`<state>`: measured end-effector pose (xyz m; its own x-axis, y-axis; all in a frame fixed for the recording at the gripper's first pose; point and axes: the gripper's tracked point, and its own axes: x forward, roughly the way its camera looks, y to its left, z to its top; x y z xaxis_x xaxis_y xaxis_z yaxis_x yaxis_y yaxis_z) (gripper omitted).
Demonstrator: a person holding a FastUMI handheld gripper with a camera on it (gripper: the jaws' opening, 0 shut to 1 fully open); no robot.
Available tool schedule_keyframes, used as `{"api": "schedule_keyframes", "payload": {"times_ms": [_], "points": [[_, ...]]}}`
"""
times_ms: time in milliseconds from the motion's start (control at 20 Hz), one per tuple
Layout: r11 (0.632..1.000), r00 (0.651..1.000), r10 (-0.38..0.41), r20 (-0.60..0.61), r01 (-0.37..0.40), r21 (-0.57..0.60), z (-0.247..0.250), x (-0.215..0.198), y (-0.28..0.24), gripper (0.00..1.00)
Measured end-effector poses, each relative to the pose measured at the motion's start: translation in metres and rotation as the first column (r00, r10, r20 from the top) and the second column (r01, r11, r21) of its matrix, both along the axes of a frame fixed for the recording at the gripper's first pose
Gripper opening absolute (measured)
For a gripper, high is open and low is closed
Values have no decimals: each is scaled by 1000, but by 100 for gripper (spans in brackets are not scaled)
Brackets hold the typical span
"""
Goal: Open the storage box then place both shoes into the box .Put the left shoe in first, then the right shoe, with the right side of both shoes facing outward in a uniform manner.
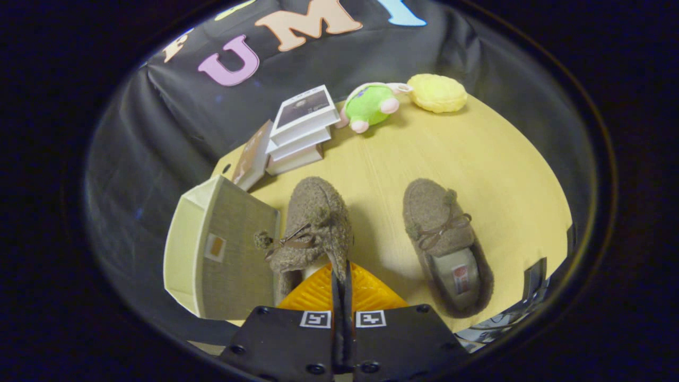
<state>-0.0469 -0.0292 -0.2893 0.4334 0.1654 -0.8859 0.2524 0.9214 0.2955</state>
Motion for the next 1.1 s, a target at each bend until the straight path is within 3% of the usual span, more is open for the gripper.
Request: {"api": "schedule_keyframes", "payload": {"times_ms": [600, 1100], "points": [[991, 985, 44, 166, -63, 114, 99, 53, 109, 3], [976, 989, 110, 100, -127, 176, 72, 55, 213, 3]]}}
